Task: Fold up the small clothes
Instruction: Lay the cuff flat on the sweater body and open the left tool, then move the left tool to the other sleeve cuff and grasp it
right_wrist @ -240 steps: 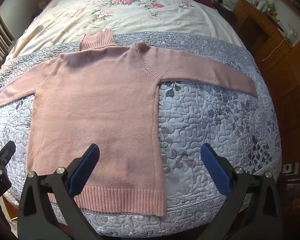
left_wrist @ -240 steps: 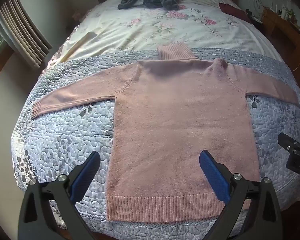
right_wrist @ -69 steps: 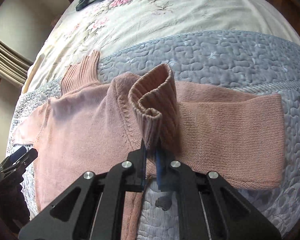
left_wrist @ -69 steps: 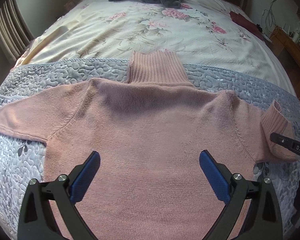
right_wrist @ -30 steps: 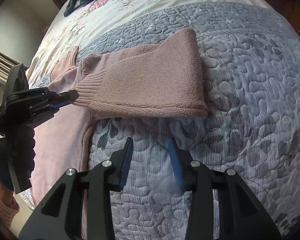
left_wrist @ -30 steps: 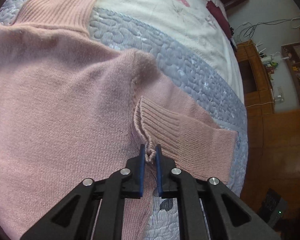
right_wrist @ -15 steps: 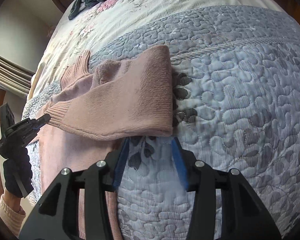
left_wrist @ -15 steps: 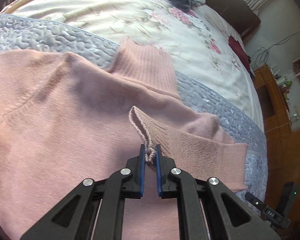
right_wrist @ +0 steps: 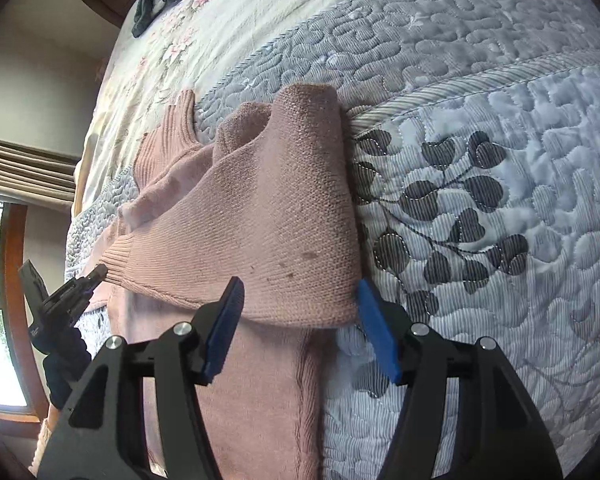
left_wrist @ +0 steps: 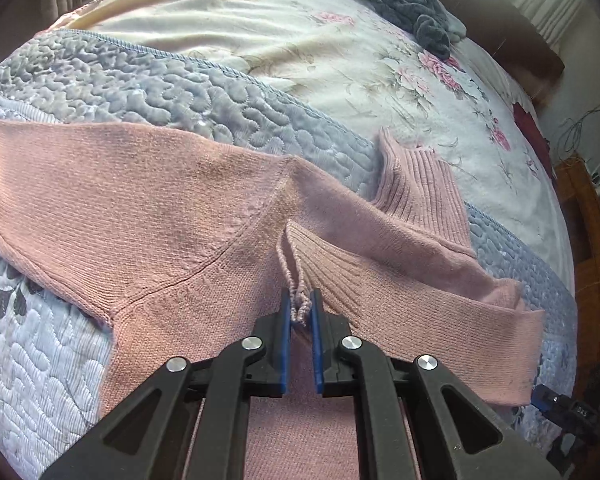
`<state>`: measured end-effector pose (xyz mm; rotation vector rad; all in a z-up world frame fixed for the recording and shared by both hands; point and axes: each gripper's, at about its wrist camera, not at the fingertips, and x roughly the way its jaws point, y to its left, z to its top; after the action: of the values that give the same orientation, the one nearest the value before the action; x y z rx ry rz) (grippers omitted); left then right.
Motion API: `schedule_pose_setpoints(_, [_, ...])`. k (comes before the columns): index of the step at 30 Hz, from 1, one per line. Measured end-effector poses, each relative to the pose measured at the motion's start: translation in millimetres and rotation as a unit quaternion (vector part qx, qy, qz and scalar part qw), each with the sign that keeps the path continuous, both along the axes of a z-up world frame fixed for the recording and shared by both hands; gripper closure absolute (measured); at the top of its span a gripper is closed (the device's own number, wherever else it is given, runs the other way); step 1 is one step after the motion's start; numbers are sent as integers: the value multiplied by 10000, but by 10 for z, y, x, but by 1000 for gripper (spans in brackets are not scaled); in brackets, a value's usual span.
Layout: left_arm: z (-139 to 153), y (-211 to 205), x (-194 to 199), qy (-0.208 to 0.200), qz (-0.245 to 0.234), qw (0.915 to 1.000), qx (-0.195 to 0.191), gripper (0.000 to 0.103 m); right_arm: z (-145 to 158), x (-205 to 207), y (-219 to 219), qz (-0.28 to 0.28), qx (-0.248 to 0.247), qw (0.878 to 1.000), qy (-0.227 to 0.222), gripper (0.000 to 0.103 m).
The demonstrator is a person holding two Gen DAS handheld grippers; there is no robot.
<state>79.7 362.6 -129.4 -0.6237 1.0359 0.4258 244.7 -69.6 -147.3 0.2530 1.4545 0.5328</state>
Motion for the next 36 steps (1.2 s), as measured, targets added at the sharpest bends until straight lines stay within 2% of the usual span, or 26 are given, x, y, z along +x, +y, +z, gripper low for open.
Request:
schedule_pose_setpoints(1, [-66, 12, 10, 91, -19, 10000, -8, 95, -44, 9, 26, 19, -147, 9999, 47, 64])
schedule_pose_setpoints(2, [-133, 22, 8, 177, -17, 9998, -2, 95, -85, 15, 54, 53, -268, 9996, 81, 69])
schedule_pose_setpoints(4, [-272, 37, 7, 361, -1, 9993, -12, 94, -129, 5, 78, 81, -510, 9986, 65, 76])
schedule_pose_setpoints(6, [-389, 57, -1, 488, 6, 9988, -28, 94, -167, -14, 93, 163, -804, 9966, 17, 77])
schedule_pose_setpoints(10, [-321, 70, -38, 440, 36, 9989, -122, 92, -121, -30, 169, 317, -1024, 9942, -80, 73])
schedule_pose_setpoints(12, [-135, 42, -75, 301, 36, 9995, 51, 89, 70, -65, 218, 339, -1081, 9927, -415, 72])
schedule_pose_setpoints(14, [67, -42, -67, 115, -127, 9991, 375, 85, 288, -124, 312, 438, -958, 9913, -786, 60])
schedule_pose_setpoints(15, [122, -87, -29, 66, -266, 9987, 420, 79, 354, -155, 380, 508, -899, 9907, -883, 57])
schedule_pose_setpoints(16, [148, -131, 17, 67, -372, 9983, 437, 73, 374, -177, 467, 602, -870, 9904, -893, 57])
schedule_pose_setpoints(17, [149, -171, 61, 64, -447, 9981, 425, 71, 358, -195, 573, 710, -848, 9904, -831, 57])
schedule_pose_setpoints(20, [-16, -240, 189, 186, -602, 9978, 201, 71, 201, -247, 828, 919, -856, 9900, -646, 58])
schedule_pose_setpoints(23, [-329, -212, 231, 467, -557, 9973, -122, 71, -52, -270, 950, 904, -933, 9908, -381, 58])
schedule_pose_setpoints(26, [-484, -202, 222, 487, -617, 9969, -88, 73, -236, -288, 1023, 882, -1149, 9890, -312, 58])
schedule_pose_setpoints(28, [-470, -204, 232, 494, -663, 9965, -119, 73, -254, -291, 1066, 917, -1236, 9875, -348, 55])
schedule_pose_setpoints(31, [-364, -104, 123, 351, -574, 9971, -365, 73, -166, -324, 1175, 946, -1335, 9858, -389, 53])
schedule_pose_setpoints(33, [-199, 26, -66, 163, -438, 9983, -348, 72, -13, -390, 1243, 971, -1108, 9880, -459, 53])
schedule_pose_setpoints(34, [-117, 116, -188, 61, -347, 9988, -347, 67, 72, -438, 1307, 1007, -974, 9889, -488, 53])
schedule_pose_setpoints(36, [17, 376, -482, -40, -60, 9996, -273, 63, 215, -551, 1460, 1182, -804, 9881, -561, 51])
